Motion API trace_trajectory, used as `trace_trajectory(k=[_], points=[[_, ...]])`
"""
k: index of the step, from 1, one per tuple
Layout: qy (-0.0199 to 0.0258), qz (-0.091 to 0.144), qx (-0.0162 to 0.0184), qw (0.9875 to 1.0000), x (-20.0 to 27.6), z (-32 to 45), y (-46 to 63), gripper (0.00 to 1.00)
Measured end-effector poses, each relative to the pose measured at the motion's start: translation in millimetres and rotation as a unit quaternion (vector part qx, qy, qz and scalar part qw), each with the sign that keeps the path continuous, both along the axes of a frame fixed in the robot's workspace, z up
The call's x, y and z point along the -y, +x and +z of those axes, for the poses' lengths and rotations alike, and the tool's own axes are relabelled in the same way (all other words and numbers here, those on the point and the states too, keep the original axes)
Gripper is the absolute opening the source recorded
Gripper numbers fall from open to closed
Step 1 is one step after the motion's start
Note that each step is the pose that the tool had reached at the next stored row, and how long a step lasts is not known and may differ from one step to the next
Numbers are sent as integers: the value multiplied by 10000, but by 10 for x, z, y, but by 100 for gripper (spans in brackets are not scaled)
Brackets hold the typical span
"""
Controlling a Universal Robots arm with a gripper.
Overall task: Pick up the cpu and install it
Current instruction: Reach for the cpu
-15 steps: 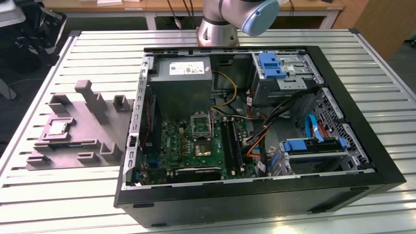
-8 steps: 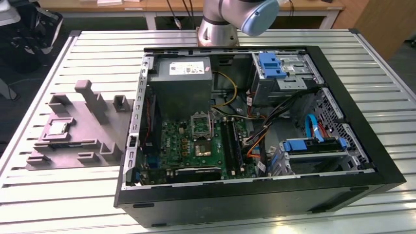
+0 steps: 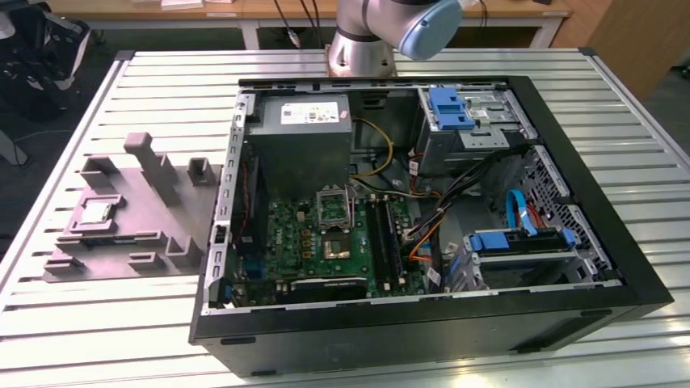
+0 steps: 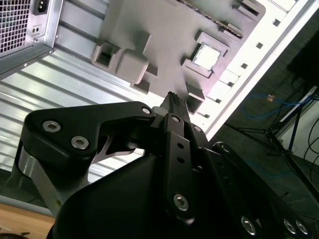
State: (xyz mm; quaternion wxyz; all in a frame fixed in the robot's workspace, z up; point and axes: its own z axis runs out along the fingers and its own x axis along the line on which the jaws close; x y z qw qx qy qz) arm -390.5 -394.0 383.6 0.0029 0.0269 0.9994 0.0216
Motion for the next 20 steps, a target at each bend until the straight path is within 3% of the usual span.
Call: trace_trajectory(k=[20], points=[[0,0,0,10000,0,-1,-313,11]])
